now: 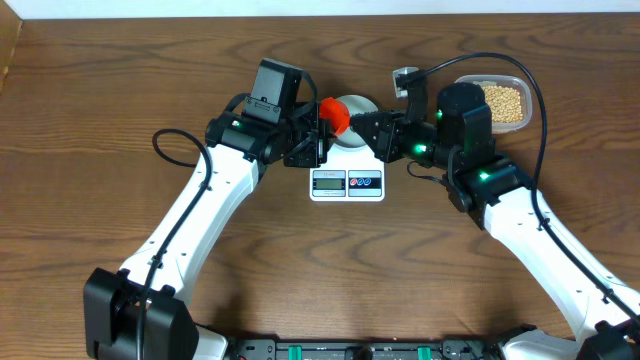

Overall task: Scoop item into bowl and weigh 50g on scale
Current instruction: 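Grasp the red scoop handle with the right gripper beside the left, then open the left gripper and carry the scoop right with the right gripper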

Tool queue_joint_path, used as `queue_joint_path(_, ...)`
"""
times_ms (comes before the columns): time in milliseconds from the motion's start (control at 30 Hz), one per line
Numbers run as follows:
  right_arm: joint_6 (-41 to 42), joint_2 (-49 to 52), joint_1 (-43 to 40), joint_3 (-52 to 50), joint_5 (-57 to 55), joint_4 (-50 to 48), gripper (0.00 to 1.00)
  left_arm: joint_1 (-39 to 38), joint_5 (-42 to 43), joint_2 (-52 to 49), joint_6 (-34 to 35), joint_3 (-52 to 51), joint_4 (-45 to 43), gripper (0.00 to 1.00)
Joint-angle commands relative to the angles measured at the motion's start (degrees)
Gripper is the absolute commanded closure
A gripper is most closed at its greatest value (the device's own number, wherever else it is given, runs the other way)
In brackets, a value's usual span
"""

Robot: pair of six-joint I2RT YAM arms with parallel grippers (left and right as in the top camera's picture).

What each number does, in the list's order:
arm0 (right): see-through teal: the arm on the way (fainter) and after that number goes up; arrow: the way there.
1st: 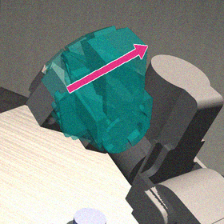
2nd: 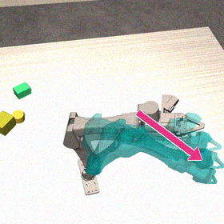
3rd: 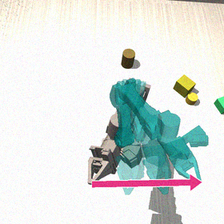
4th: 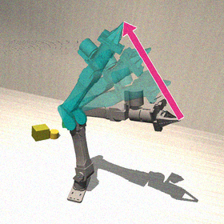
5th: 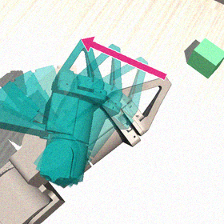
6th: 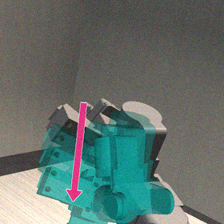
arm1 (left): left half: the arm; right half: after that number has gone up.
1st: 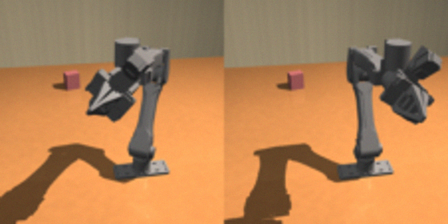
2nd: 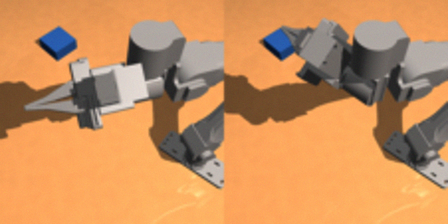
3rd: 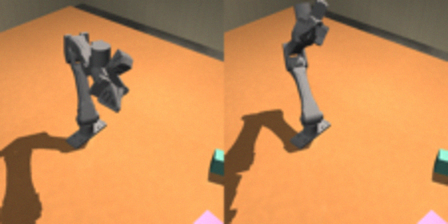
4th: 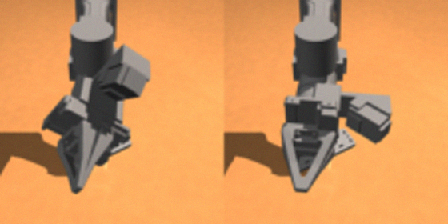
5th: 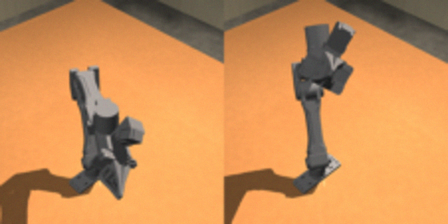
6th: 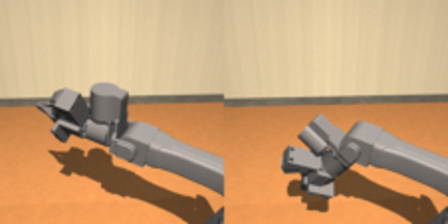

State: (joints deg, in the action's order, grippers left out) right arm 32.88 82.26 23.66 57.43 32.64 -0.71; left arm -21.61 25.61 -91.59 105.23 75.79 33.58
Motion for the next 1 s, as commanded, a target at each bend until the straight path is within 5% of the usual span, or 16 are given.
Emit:
queue_joint_path(0, -0.13, 0.37, 0.39, 1.05, -0.2, 0.09, 0.93, -0.13, 0.31, 1.05, 0.52, 0.94, 0.22, 0.93)
queue_joint_path(300, -0.13, 0.37, 0.39, 1.05, -0.83, 0.24, 0.99, -0.13, 0.31, 1.05, 0.5, 0.94, 0.22, 0.92)
queue_joint_path(400, -0.13, 0.37, 0.39, 1.05, -0.85, 0.28, 0.99, -0.13, 0.31, 1.05, 0.5, 0.94, 0.22, 0.7)
queue_joint_path(533, -0.13, 0.37, 0.39, 1.05, -0.85, 0.28, 0.99, -0.11, 0.31, 1.05, 0.5, 0.94, 0.22, 0.22)
queue_joint_path(600, -0.13, 0.37, 0.39, 1.05, -1.03, 0.31, 0.99, -0.11, 0.31, 1.05, 0.52, 0.94, 0.2, 0.11)
queue_joint_path(967, -0.13, 0.37, 0.24, 1.05, -3.19, 1.14, 0.99, 0.46, 0.31, 1.07, -2.8, 0.94, -0.28, 0.09)
